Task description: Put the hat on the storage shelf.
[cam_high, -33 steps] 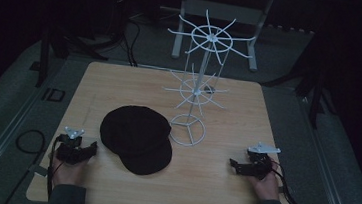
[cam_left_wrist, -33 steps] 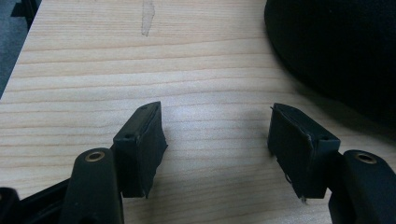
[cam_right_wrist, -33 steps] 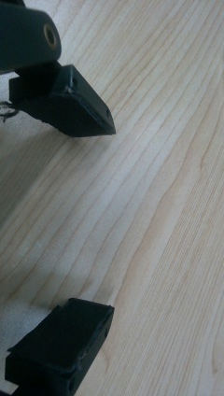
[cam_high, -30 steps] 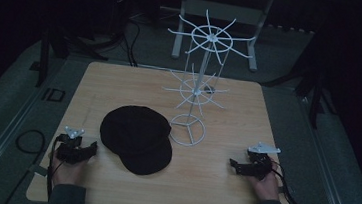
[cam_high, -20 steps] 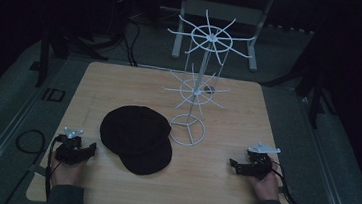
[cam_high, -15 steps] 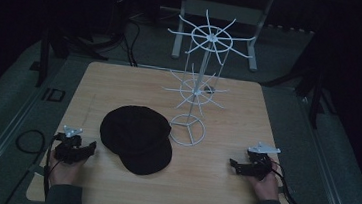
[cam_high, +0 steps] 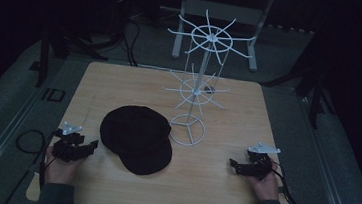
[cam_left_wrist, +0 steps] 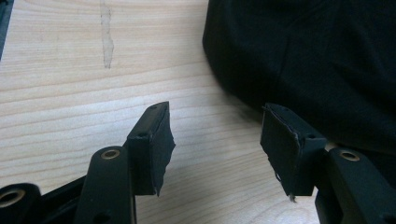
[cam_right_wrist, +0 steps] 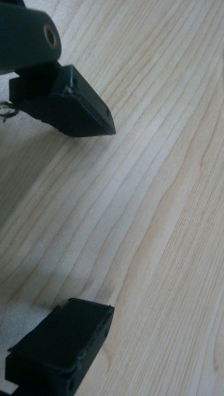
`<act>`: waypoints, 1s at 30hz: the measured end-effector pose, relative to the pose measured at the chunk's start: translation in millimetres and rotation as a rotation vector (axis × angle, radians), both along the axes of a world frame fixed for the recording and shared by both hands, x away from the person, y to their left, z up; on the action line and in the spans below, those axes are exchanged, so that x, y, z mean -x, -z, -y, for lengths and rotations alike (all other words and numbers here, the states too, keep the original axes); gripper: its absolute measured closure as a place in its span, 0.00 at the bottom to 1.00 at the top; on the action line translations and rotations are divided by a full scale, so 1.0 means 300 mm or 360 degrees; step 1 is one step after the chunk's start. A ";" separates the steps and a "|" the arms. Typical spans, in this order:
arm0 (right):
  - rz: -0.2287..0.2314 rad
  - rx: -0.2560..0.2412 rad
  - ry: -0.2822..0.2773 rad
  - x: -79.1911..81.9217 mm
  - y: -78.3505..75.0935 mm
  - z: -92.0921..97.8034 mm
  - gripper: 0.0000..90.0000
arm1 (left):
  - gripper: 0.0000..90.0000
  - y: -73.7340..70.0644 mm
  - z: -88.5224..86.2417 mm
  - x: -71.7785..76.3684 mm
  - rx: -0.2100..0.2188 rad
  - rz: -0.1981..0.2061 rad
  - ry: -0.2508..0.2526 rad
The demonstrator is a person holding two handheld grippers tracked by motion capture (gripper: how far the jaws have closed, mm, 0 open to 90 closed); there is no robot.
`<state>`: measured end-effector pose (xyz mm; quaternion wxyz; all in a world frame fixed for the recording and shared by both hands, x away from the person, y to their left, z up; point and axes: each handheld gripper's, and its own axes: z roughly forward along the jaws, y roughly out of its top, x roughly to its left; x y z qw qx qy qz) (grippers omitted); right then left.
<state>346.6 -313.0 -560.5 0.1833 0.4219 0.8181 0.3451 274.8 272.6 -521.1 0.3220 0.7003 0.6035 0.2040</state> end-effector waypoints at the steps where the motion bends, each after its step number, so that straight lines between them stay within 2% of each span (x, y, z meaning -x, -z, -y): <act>1: 0.0000 0.0000 0.0001 0.000 0.000 0.000 0.13 | 0.48 -0.004 -0.001 0.000 0.0004 0.0000 0.0009; 13: 0.0000 0.0000 0.0002 0.000 0.000 0.000 0.13 | 0.43 -0.056 0.018 -0.009 0.0067 0.0029 0.0106; 22: -0.0001 0.0000 0.0002 0.000 0.000 0.000 0.13 | 0.37 -0.073 0.040 -0.028 0.0097 0.0005 0.0130; 30: -0.0001 0.0000 0.0002 0.000 0.000 0.000 0.13 | 0.30 -0.062 0.070 -0.052 0.0124 -0.0031 0.0131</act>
